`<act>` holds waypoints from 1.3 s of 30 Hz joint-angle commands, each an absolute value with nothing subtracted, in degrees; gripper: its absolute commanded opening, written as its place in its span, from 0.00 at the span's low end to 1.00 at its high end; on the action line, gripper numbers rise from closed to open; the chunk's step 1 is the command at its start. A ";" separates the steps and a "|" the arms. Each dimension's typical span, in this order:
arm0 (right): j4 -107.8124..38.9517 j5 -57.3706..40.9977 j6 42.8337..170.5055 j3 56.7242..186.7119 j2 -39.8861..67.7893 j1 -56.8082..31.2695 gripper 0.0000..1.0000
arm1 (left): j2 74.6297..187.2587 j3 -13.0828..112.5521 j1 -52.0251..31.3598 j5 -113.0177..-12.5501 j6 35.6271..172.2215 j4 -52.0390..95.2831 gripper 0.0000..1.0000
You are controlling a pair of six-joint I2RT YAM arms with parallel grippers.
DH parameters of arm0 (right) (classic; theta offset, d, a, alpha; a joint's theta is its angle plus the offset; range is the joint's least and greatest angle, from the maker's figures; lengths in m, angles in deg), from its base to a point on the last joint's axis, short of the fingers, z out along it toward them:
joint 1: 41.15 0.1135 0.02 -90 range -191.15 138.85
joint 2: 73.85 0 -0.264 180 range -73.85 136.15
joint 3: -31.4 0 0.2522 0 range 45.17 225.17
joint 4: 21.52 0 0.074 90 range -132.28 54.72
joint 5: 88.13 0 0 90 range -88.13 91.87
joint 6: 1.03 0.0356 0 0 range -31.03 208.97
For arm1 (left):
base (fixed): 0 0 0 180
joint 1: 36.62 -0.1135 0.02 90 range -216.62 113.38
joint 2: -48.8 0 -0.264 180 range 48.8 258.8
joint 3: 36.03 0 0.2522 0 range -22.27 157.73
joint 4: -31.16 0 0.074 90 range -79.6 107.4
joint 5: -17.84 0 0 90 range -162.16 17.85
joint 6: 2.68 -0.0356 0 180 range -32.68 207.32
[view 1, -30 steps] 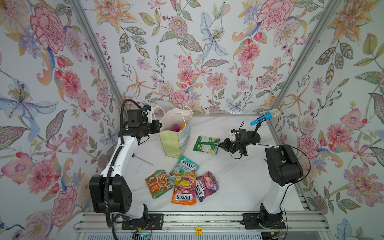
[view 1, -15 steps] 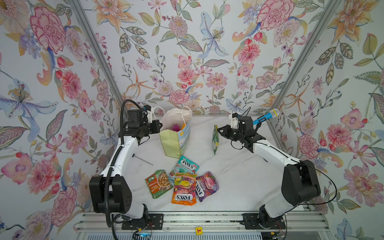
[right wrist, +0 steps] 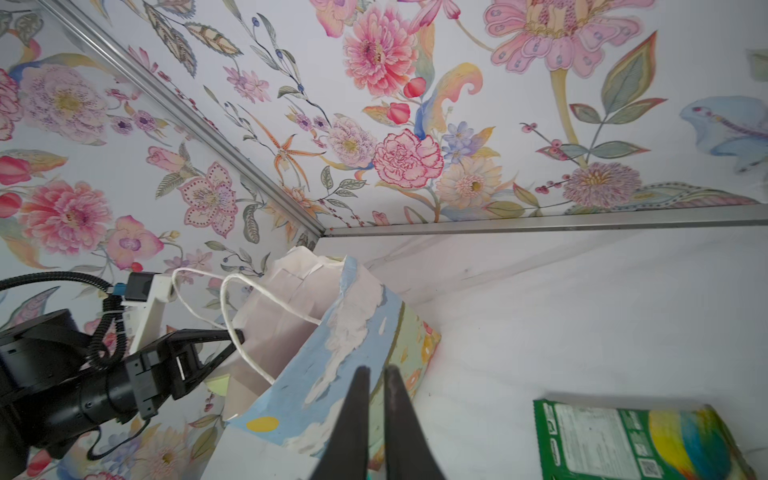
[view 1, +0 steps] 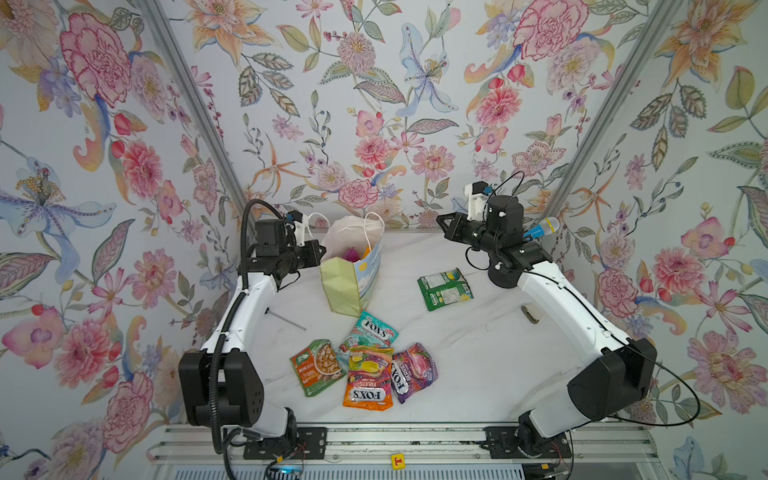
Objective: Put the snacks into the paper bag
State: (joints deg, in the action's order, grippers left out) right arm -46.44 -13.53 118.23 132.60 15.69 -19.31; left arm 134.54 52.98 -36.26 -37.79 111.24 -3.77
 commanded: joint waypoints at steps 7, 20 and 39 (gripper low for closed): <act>-51.21 -10.43 115.19 115.79 16.53 -27.50 0.35 | 133.40 52.31 -36.62 -36.92 112.08 -4.60 0.00; -51.04 -8.56 110.46 118.82 31.01 -33.47 0.36 | 133.53 52.27 -36.53 -37.63 111.63 -5.60 0.00; -50.54 -13.12 108.40 124.71 41.38 -35.88 0.37 | 134.12 52.82 -36.56 -38.10 111.57 -6.15 0.00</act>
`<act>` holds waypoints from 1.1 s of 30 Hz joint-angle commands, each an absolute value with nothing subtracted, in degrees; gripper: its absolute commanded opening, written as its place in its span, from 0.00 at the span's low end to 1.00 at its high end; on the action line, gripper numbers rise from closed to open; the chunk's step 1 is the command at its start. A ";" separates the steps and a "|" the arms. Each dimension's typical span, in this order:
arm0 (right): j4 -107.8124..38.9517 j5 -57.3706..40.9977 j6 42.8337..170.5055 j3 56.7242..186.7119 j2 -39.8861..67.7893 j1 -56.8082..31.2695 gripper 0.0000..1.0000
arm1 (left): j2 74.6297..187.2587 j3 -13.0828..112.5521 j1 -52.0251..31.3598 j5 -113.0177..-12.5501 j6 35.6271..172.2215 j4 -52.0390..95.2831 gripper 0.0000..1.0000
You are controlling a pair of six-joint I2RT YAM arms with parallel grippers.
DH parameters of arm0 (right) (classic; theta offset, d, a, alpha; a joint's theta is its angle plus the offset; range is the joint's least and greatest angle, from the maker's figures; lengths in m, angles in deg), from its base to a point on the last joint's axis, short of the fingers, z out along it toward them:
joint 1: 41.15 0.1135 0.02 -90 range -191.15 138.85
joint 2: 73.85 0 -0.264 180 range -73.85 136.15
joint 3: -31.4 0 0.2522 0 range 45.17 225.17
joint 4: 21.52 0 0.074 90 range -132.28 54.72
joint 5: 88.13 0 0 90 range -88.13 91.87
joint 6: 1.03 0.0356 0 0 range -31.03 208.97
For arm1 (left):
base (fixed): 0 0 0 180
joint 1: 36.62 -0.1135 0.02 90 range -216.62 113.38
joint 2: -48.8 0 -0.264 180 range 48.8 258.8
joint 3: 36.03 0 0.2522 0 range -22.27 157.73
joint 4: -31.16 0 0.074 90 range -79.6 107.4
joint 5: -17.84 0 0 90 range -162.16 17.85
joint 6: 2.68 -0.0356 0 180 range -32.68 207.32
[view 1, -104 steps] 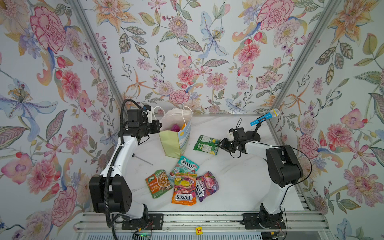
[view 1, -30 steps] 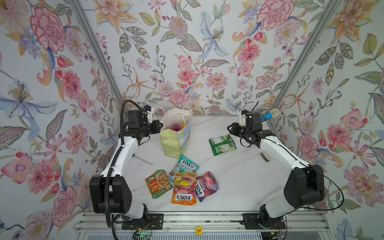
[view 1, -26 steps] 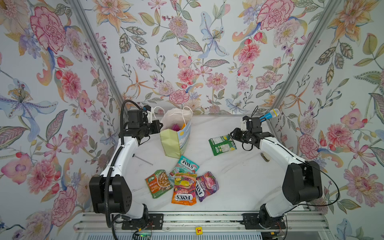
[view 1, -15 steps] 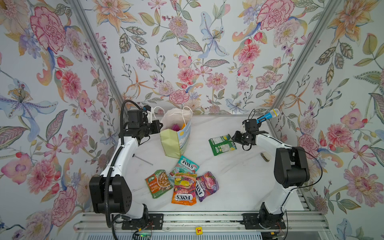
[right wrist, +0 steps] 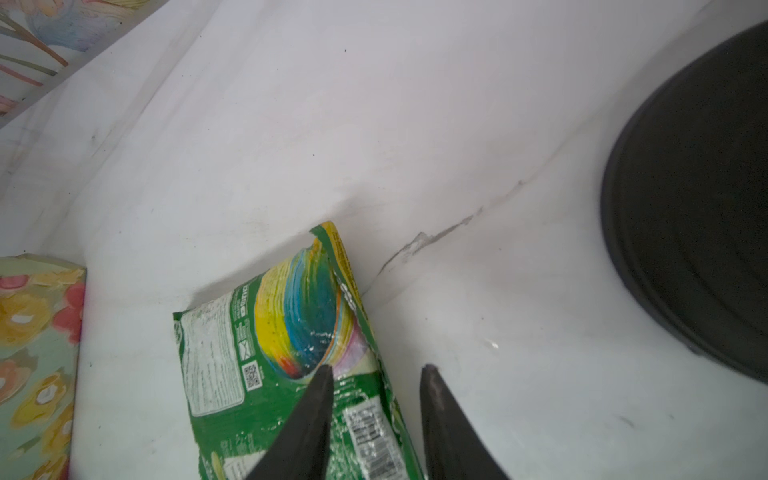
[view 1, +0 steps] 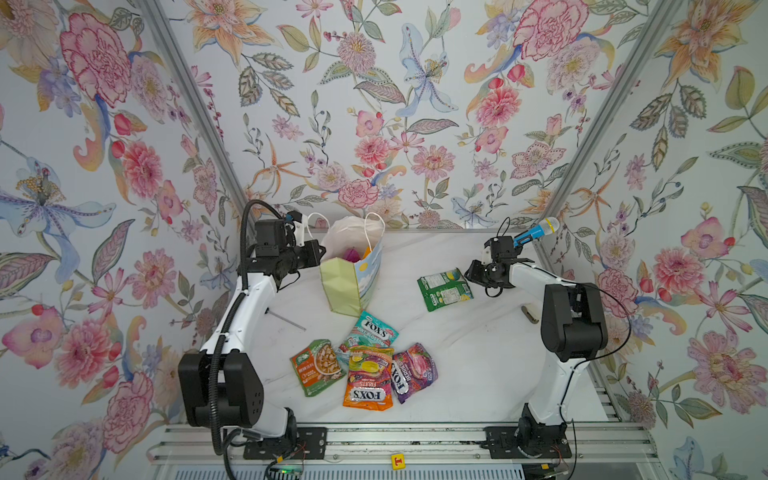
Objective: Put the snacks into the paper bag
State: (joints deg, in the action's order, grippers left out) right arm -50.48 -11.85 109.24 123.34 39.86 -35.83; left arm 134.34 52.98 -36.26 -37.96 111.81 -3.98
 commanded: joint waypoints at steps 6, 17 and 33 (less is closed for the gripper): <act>-50.44 -13.99 108.44 126.12 43.80 -35.88 0.35 | 134.50 53.10 -36.48 -38.05 111.92 -6.00 0.00; -49.94 -15.57 109.69 125.97 46.22 -35.88 0.26 | 134.75 53.24 -36.61 -38.05 111.81 -6.07 0.00; -36.25 -25.30 120.37 115.20 32.91 -34.81 0.00 | 134.85 53.23 -36.62 -37.97 111.67 -5.91 0.00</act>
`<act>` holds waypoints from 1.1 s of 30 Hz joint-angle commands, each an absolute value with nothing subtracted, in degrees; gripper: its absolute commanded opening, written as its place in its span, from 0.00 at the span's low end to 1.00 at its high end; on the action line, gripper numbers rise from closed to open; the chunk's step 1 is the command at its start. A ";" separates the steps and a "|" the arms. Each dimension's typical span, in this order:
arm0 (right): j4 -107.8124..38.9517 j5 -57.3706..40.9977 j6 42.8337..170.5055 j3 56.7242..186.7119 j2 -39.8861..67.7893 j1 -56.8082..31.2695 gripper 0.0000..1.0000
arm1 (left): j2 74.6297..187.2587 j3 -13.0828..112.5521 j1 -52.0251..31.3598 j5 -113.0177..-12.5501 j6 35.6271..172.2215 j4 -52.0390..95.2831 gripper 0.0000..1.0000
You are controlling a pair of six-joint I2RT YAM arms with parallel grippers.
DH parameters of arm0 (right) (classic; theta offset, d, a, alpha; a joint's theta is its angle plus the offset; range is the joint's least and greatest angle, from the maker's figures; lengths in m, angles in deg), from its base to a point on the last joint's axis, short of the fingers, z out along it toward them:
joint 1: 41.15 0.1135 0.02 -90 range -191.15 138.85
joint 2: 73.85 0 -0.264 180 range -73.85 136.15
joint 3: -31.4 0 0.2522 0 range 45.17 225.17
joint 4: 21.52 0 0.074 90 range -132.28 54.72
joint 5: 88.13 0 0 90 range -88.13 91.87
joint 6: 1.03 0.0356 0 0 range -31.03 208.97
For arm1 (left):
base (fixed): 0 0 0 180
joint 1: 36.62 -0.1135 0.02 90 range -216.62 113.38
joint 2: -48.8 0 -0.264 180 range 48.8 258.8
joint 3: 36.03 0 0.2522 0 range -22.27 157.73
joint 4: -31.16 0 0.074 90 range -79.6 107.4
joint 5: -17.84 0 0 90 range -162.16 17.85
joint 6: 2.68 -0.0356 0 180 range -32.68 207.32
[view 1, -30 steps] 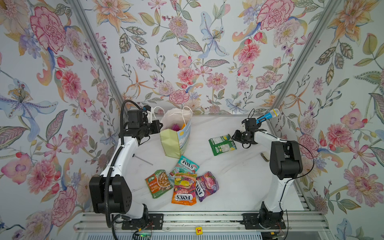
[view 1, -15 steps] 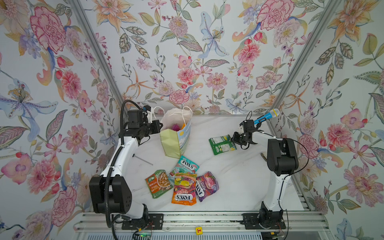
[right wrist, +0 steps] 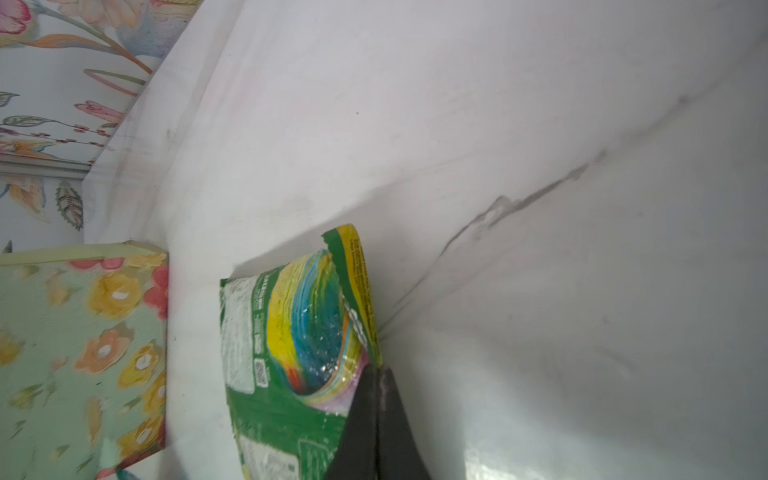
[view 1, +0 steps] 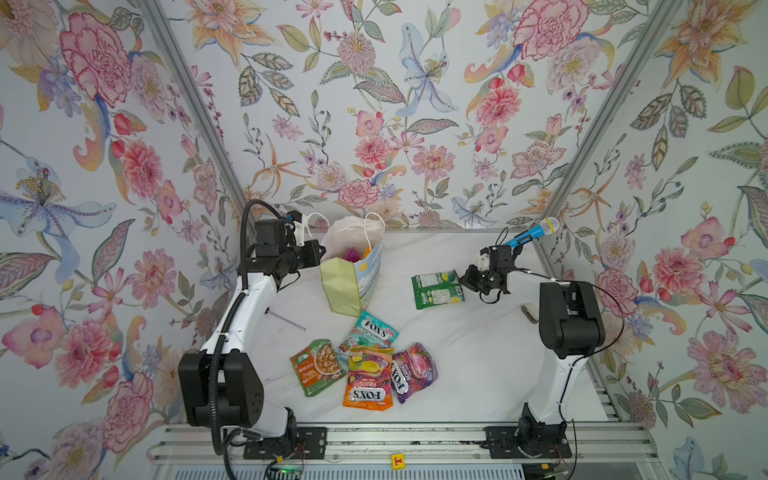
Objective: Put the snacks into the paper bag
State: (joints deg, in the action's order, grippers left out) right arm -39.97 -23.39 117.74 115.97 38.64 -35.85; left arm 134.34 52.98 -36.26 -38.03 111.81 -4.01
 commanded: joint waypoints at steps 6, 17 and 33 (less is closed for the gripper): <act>-38.27 -23.55 120.64 114.89 24.47 -30.11 0.00 | 135.02 53.37 -36.62 -37.88 111.81 -5.70 0.00; -40.55 -16.13 123.07 121.81 13.34 -20.67 0.00 | 134.25 52.04 -36.62 -37.61 111.92 -5.11 0.00; -37.92 -8.69 123.10 158.21 27.69 -11.13 0.00 | 132.68 48.62 -36.26 -37.53 115.05 -1.19 0.00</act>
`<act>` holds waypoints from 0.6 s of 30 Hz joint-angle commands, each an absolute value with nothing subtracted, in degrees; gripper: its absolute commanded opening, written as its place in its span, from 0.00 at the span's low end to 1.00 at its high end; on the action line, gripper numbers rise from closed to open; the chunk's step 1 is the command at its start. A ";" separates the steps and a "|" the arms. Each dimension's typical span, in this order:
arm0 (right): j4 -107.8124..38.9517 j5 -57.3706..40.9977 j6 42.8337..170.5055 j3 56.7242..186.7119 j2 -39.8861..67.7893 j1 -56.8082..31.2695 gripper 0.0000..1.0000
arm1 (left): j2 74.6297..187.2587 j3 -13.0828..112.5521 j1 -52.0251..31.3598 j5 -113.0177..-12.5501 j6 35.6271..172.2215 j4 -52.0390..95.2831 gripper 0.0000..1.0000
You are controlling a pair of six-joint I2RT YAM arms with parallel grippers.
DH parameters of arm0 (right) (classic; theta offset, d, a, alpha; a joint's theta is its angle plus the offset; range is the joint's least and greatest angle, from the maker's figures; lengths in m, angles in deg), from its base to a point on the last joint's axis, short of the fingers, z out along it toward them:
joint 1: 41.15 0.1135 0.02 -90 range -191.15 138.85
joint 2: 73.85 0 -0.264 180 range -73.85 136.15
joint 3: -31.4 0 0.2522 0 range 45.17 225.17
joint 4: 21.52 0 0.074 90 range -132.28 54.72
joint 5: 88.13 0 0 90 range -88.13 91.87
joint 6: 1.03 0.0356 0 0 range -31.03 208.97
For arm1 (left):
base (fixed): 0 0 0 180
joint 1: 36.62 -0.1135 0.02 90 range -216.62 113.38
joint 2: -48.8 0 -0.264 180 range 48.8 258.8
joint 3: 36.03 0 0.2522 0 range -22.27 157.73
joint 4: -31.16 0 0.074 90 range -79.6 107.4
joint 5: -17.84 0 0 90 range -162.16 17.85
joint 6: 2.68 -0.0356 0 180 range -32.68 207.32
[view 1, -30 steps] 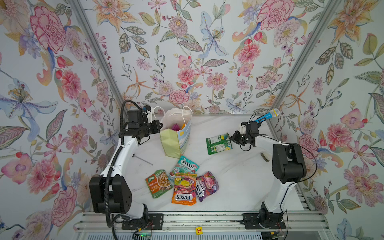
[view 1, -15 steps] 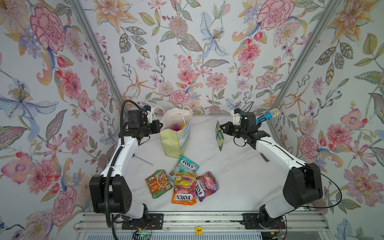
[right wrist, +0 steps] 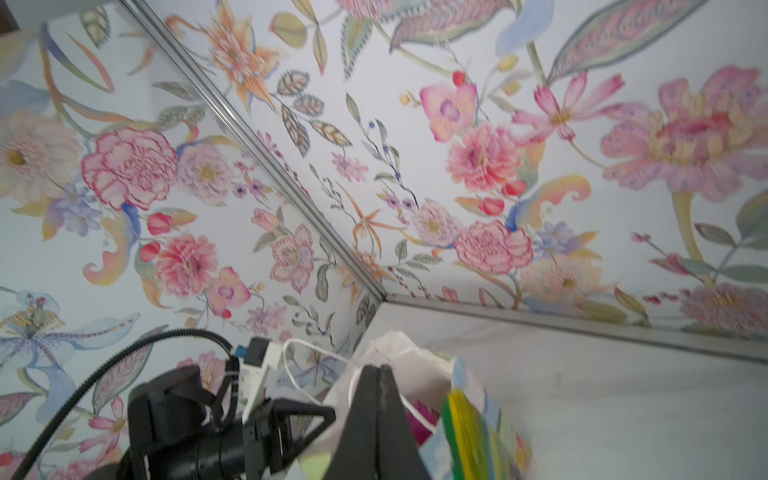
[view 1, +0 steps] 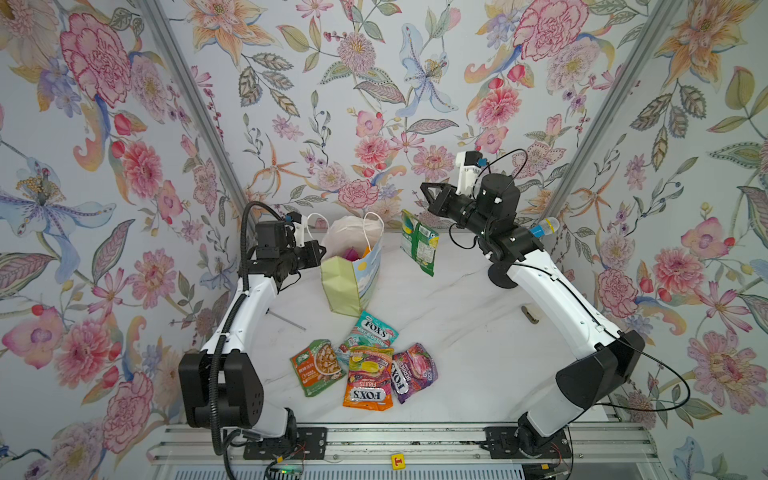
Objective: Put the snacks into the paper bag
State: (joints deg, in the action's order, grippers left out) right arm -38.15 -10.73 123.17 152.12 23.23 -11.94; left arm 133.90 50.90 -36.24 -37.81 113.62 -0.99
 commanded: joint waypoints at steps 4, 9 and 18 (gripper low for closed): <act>-43.55 -9.52 122.49 171.18 35.54 -9.92 0.00 | 132.82 48.29 -36.17 -36.81 115.31 -0.85 0.00; -48.53 -7.20 119.47 168.97 35.67 -9.72 0.00 | 132.56 49.18 -36.08 -36.99 114.54 -1.77 0.00; -53.97 -6.23 117.65 141.45 27.18 -15.48 0.31 | 133.09 48.51 -36.13 -36.82 114.81 -1.03 0.00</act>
State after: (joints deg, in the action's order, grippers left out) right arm -49.98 -7.65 118.47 147.36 30.44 -13.97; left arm 133.16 49.70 -36.24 -37.61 114.80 0.21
